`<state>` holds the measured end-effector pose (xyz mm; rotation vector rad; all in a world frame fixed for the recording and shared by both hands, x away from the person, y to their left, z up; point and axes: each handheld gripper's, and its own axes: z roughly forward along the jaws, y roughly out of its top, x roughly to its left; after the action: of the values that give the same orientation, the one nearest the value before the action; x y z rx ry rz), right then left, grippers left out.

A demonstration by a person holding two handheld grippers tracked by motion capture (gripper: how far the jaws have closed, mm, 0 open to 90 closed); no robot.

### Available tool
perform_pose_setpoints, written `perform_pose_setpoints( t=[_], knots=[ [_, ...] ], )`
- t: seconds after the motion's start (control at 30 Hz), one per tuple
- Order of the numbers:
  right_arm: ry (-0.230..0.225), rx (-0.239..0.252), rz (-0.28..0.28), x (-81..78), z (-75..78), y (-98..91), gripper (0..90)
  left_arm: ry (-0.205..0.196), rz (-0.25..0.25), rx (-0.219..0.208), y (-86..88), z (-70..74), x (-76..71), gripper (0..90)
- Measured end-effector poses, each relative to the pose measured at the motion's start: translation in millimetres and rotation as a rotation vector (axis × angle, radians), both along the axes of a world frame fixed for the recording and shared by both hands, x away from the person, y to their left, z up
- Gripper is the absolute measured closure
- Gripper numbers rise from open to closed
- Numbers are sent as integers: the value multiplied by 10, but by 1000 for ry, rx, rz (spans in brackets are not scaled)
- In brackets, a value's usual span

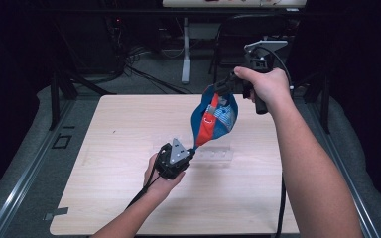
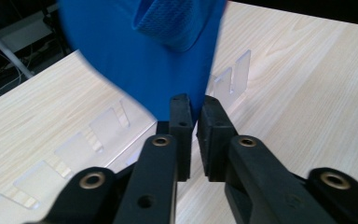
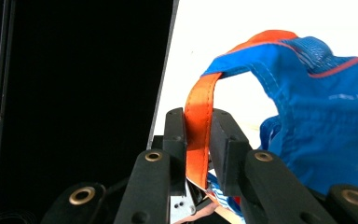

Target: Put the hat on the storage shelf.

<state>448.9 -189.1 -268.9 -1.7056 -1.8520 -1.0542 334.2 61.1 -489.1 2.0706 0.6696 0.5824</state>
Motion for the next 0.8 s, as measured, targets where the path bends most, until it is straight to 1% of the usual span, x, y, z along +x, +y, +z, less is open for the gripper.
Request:
perform_pose_setpoints(
  t=[0.1, 0.13, 0.17, 0.2, 0.27, 0.33, 0.4, 0.47, 0.5, 0.63, 0.7, 0.8],
  knots=[
    [-5, 1, -8, 2, -6, 20, 771, -2, -7, 5, 38, 1, -1, 870],
    [1, -2, -7, 2, -3, 24, 771, -5, -5, 4, 60, 5, 1, 875],
    [2, -6, 0, 5, -7, 26, 771, -3, -5, 1, 75, 8, 4, 875],
    [1, -5, -4, 7, -8, 32, 771, 5, -5, -10, 97, 12, 12, 876],
    [4, -1, -10, 13, -12, 49, 771, 8, -9, -17, 123, 15, 20, 876],
    [4, -6, 0, 21, -21, 61, 771, 10, -10, -15, 149, 15, 26, 877],
    [-5, -8, -1, 26, -36, 80, 771, 12, -9, -16, 160, 10, 31, 878],
    [8, -9, -1, 28, -44, 96, 771, 15, -4, -21, 163, 0, 29, 878],
    [6, -13, 8, 30, -59, 97, 771, 17, -5, -20, 165, -6, 30, 879],
    [15, -13, 1, 44, -118, 111, 771, 25, -5, -17, 169, -44, 38, 879],
    [18, -19, 15, 53, -138, 104, 771, 28, 0, -23, 173, -68, 44, 879],
    [23, -16, 5, 67, -178, 129, 771, 34, 2, -23, 181, -99, 51, 878]
  ],
)
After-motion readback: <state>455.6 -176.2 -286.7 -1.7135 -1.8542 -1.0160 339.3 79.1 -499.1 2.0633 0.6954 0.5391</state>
